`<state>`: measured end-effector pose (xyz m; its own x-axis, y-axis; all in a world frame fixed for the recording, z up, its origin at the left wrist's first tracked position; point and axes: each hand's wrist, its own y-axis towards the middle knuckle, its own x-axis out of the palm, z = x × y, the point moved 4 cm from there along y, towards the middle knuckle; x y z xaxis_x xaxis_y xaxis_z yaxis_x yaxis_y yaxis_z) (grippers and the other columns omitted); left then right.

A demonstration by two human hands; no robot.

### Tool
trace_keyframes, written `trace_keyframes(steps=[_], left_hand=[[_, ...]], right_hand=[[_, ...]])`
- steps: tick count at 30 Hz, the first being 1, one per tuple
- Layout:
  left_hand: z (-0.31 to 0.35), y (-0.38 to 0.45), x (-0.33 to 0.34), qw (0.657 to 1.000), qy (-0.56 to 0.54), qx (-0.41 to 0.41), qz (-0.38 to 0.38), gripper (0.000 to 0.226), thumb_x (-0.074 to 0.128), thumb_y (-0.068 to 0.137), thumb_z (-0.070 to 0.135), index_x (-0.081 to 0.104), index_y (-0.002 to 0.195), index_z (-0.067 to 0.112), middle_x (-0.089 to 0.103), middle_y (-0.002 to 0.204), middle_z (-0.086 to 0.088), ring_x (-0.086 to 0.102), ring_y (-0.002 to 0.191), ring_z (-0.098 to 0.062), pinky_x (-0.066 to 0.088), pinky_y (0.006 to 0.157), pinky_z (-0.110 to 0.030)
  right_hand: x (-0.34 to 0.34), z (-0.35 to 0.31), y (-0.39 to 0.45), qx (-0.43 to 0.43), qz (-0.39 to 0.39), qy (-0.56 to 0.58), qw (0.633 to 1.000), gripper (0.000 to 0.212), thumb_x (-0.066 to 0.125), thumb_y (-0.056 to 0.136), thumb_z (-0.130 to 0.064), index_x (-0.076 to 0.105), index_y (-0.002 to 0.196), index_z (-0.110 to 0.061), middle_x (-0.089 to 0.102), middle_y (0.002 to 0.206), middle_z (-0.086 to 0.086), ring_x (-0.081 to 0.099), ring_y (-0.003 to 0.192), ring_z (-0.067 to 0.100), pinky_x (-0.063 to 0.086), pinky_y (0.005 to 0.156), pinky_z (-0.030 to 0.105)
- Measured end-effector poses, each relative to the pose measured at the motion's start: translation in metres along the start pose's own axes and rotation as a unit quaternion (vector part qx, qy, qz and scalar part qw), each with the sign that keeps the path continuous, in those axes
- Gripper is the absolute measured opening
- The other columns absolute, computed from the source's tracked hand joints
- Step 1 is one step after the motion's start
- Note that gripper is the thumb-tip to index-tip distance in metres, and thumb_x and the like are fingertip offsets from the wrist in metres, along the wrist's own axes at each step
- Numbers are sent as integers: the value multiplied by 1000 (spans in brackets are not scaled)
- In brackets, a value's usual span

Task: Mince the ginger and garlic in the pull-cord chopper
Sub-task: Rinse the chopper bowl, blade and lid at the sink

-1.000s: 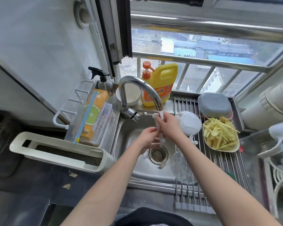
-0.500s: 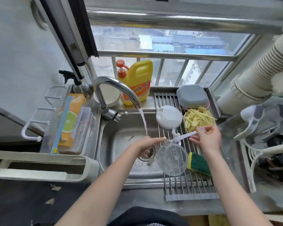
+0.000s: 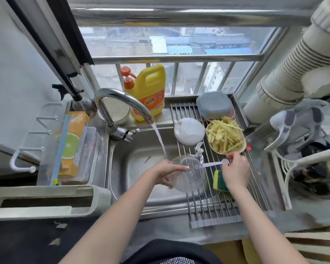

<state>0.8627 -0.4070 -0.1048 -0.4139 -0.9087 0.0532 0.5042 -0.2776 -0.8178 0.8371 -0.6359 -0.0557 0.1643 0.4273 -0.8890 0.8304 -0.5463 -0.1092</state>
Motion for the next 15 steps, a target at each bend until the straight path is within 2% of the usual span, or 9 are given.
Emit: trace_keyframes(steps=[1,3,5,7,9,10,11,13,15], left_hand=[[4,-4,-4,1000,2,22,6,50,86,64,35,57,98,11,57,107,-6,58,94,-24,52,84,-46],[14,-12,-10,997,22,66,32,53,87,63,31,54,100,11,57,104,-6,58,94,-23,53,80,-43],[22,-19,-16,991,45,108,71,60,88,62,27,49,106,13,57,107,-5,58,101,-22,53,85,-42],[28,-27,-25,981,32,161,100,55,86,62,15,47,101,15,57,106,-5,56,100,-23,51,89,-41],[32,-37,-33,973,36,204,99,51,79,63,-2,47,96,18,55,115,-6,54,106,-25,50,90,-40],[34,-43,-36,970,49,221,90,51,73,62,-10,50,98,19,51,121,-5,51,110,-25,50,87,-38],[34,-48,-40,964,68,238,96,55,65,62,-17,53,101,20,49,124,-4,48,115,-25,50,86,-36],[32,-56,-48,955,63,263,120,65,48,61,-23,59,109,20,49,125,-3,45,118,-22,52,81,-30],[23,-56,-63,960,-60,246,117,72,35,65,-24,66,109,24,54,128,-9,49,109,-25,47,60,-24]], right_hand=[[3,-13,-3,-31,-22,44,998,8,57,90,-19,56,96,-15,59,99,8,56,90,25,45,67,31],[14,-40,-12,-60,-117,134,982,10,56,93,-26,55,96,-17,61,89,1,58,82,19,40,59,23],[28,-63,-19,-51,-201,192,959,20,50,95,-38,53,102,-19,61,95,-1,59,93,22,43,68,28],[41,-79,-25,27,-283,259,923,30,43,94,-51,45,113,-27,53,115,1,53,105,26,51,79,39],[51,-88,-30,120,-368,317,866,46,39,88,-66,39,123,-36,41,125,-3,50,112,32,57,71,46],[53,-92,-31,133,-396,321,850,54,40,85,-71,39,127,-37,39,126,-4,51,112,35,57,69,48],[56,-95,-33,134,-416,320,841,58,42,83,-72,41,128,-35,41,124,-4,54,109,35,57,72,50],[60,-104,-40,132,-434,335,826,52,52,84,-64,52,119,-25,47,120,1,57,104,35,56,77,52],[61,-111,-49,126,-426,346,826,49,59,86,-52,55,118,-16,48,119,6,54,107,33,58,74,48]])
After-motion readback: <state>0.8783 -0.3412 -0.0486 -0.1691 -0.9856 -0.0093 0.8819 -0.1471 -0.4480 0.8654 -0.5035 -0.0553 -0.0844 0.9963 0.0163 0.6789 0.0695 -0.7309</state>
